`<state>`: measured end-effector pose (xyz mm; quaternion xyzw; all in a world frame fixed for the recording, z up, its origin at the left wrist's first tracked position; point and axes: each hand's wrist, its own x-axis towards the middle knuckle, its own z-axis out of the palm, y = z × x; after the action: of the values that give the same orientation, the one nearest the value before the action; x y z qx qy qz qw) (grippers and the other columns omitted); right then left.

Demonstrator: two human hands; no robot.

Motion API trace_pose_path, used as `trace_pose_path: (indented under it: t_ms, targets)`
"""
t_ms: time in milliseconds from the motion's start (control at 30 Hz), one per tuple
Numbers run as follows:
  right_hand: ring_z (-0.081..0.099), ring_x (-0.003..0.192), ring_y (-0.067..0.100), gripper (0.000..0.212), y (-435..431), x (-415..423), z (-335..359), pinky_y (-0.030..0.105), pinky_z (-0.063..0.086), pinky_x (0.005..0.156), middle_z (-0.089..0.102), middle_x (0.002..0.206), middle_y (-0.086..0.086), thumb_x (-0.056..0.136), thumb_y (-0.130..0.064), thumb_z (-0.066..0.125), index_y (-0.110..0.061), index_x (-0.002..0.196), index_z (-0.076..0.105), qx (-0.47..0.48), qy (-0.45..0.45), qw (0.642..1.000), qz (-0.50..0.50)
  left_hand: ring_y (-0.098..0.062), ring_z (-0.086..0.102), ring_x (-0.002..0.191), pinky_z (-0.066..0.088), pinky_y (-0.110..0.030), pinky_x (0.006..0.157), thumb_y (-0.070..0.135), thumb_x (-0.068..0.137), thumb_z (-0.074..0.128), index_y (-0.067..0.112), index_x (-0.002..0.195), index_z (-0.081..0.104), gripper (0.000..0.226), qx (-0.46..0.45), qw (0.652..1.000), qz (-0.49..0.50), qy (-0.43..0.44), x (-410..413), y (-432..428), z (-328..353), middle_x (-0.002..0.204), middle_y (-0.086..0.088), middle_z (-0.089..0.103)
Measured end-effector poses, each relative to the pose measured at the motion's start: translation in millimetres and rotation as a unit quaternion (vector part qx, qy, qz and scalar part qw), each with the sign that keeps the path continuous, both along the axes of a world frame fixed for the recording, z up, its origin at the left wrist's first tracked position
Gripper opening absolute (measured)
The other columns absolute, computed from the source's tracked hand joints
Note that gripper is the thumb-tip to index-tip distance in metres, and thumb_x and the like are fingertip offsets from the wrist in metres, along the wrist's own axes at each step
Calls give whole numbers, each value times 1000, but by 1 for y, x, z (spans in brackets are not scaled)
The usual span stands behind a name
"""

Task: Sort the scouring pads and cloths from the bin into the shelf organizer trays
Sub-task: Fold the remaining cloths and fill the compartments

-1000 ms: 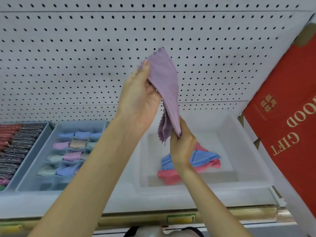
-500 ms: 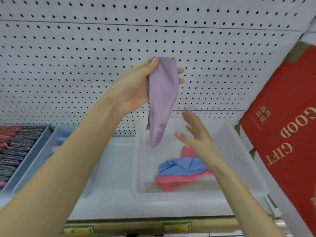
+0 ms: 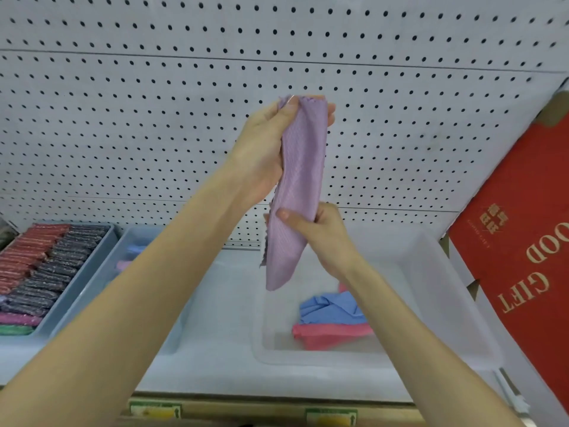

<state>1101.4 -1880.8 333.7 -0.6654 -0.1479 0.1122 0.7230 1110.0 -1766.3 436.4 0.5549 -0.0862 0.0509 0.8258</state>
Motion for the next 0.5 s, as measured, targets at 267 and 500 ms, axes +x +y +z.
trace_pose_path:
  t_ms: [267, 500]
  targets:
    - [69, 64, 20, 12, -21, -29, -32, 30, 56, 63, 72, 68, 9, 80, -4, 72, 0, 70, 69, -25, 74, 996, -45, -20, 70, 83, 56, -31, 65, 45, 103, 36, 5, 105, 61, 47, -11, 969, 20, 247, 19, 13, -48, 90, -7, 72]
    - [66, 65, 8, 4, -37, -33, -69, 19, 54, 60, 72, 70, -2, 83, -8, 72, -10, 79, 72, -102, 185, 975, -74, -22, 66, 84, 55, -33, 75, 18, 92, 64, 7, 128, 52, 39, 135, 906, -109, 386, -44, -10, -161, 107, -15, 65]
